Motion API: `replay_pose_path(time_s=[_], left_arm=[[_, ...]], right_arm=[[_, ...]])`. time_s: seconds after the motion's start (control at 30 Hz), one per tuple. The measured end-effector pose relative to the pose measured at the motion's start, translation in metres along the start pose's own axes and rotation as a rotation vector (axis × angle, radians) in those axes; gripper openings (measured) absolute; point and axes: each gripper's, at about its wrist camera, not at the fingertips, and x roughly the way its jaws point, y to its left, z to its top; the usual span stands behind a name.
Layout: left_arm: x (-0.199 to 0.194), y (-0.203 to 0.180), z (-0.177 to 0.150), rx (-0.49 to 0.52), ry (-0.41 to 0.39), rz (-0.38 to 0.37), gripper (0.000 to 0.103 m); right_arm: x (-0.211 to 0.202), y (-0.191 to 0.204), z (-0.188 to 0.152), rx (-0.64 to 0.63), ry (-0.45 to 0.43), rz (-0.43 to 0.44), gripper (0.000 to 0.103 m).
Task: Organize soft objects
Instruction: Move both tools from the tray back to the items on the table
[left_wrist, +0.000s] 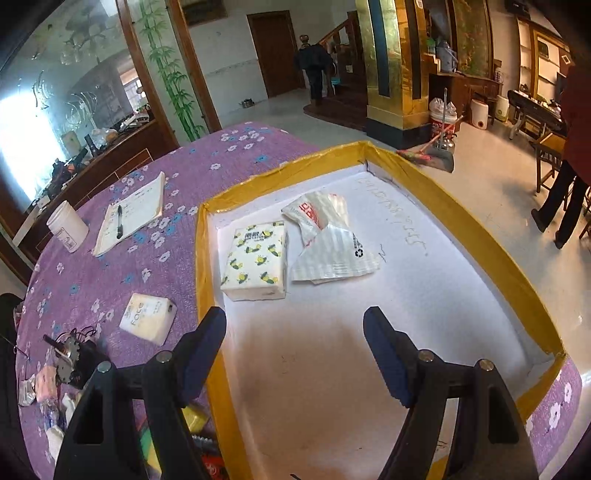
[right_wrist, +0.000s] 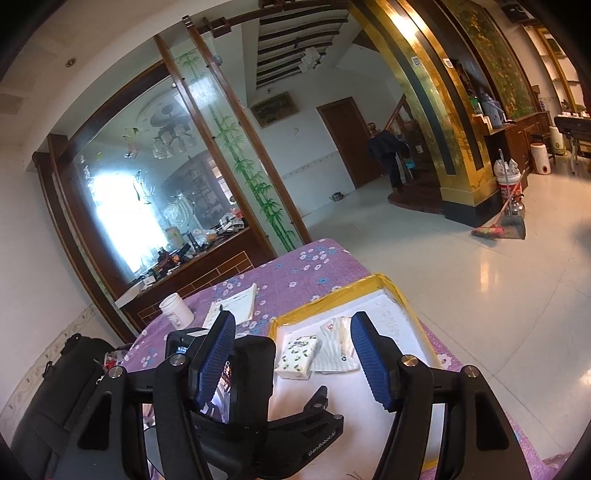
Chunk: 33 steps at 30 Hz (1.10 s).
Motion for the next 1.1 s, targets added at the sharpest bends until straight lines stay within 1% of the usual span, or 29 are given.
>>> replay_pose_path(time_s=[0.03,0.1,0.17,0.23,0.37,0.4,0.5,0.6,0.63,0.67,0.73,0.83,0.93,1.0,1.1], left_arm=[[-0.005,0.003,-0.001,-0.013,-0.009,-0.012,0.076],[-0.017,0.013,-0.006,-0.042,-0.028,-0.037,0.076],[-0.028,0.026,-0.012,-0.077,-0.044,-0.062,0.079],[-0.038,0.042,-0.020,-0.122,-0.060,-0.103,0.085],[-0.050,0.075,-0.033,-0.190,-0.042,-0.156,0.085],[-0.057,0.086,-0.039,-0.216,-0.052,-0.169,0.085],[-0.078,0.116,-0.055,-0.278,-0.082,-0.204,0.085],[-0.102,0.148,-0.076,-0.312,-0.122,-0.190,0.085],[-0.111,0.162,-0.087,-0.325,-0.137,-0.167,0.085],[-0.117,0.174,-0.098,-0.341,-0.151,-0.149,0.086],[-0.126,0.200,-0.118,-0.380,-0.160,-0.117,0.087],[-0.128,0.245,-0.155,-0.479,-0.142,-0.061,0.088],[-0.120,0.285,-0.184,-0.577,-0.097,-0.013,0.088],[-0.119,0.304,-0.200,-0.625,-0.084,-0.003,0.088],[-0.113,0.316,-0.214,-0.642,-0.041,-0.022,0.088]], right_arm=[[-0.003,0.004,-0.001,-0.007,0.000,0.006,0.070],[-0.010,0.011,-0.004,-0.017,-0.012,0.019,0.076],[-0.016,0.016,-0.005,-0.030,-0.020,0.021,0.076],[-0.024,0.019,-0.005,-0.027,-0.036,0.044,0.076],[-0.039,0.031,-0.006,-0.037,-0.070,0.056,0.077],[-0.040,0.035,-0.006,-0.044,-0.073,0.058,0.080],[-0.036,0.045,-0.013,-0.071,-0.046,0.072,0.082],[-0.019,0.048,-0.025,-0.085,0.032,0.090,0.082],[-0.010,0.049,-0.033,-0.078,0.074,0.107,0.082],[-0.005,0.049,-0.038,-0.074,0.098,0.113,0.082],[0.014,0.051,-0.052,-0.074,0.170,0.127,0.082],[0.043,0.059,-0.074,-0.081,0.277,0.147,0.082],[0.064,0.071,-0.097,-0.109,0.371,0.173,0.082],[0.071,0.082,-0.109,-0.145,0.418,0.201,0.081],[0.078,0.096,-0.132,-0.176,0.500,0.245,0.081]])
